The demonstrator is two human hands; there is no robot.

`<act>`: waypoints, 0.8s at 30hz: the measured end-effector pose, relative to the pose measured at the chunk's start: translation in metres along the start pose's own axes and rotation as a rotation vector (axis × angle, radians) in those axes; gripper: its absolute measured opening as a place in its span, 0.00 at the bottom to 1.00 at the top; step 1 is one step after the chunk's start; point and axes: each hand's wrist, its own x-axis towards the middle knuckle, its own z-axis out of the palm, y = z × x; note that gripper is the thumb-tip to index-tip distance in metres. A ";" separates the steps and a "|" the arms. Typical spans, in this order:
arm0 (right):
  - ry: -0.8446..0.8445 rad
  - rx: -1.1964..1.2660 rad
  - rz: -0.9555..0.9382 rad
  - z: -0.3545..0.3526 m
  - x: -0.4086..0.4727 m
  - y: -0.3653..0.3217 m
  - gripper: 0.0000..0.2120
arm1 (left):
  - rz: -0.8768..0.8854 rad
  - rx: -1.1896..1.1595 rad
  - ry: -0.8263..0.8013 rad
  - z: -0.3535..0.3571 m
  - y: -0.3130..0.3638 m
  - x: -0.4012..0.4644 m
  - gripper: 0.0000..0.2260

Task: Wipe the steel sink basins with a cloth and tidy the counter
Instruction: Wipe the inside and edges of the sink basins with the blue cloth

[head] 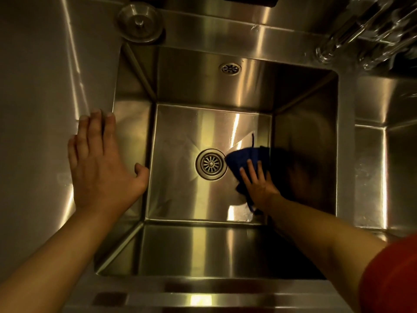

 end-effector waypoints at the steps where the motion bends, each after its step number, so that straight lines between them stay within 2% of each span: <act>1: -0.001 0.004 -0.020 0.013 -0.009 -0.007 0.64 | -0.002 -0.004 -0.009 -0.001 0.000 0.000 0.48; 4: 0.033 0.024 -0.114 0.045 -0.023 -0.018 0.48 | -0.011 -0.003 -0.029 -0.003 0.001 0.001 0.48; 5: 0.046 0.028 -0.147 0.048 -0.024 -0.018 0.45 | -0.010 -0.001 -0.033 -0.003 0.002 0.001 0.48; 10: 0.071 -0.013 -0.255 0.043 -0.021 -0.021 0.49 | -0.007 0.000 -0.030 -0.003 0.000 0.001 0.48; 16: 0.150 -0.056 -0.566 0.027 -0.002 -0.042 0.56 | -0.015 0.015 -0.024 -0.003 0.001 0.001 0.48; 20: 0.251 -0.031 -0.647 0.011 0.012 -0.083 0.52 | -0.010 0.030 -0.043 -0.005 0.002 0.001 0.47; 24: 0.300 0.173 -0.586 -0.005 0.022 -0.136 0.45 | -0.012 0.022 -0.067 -0.010 0.005 0.002 0.48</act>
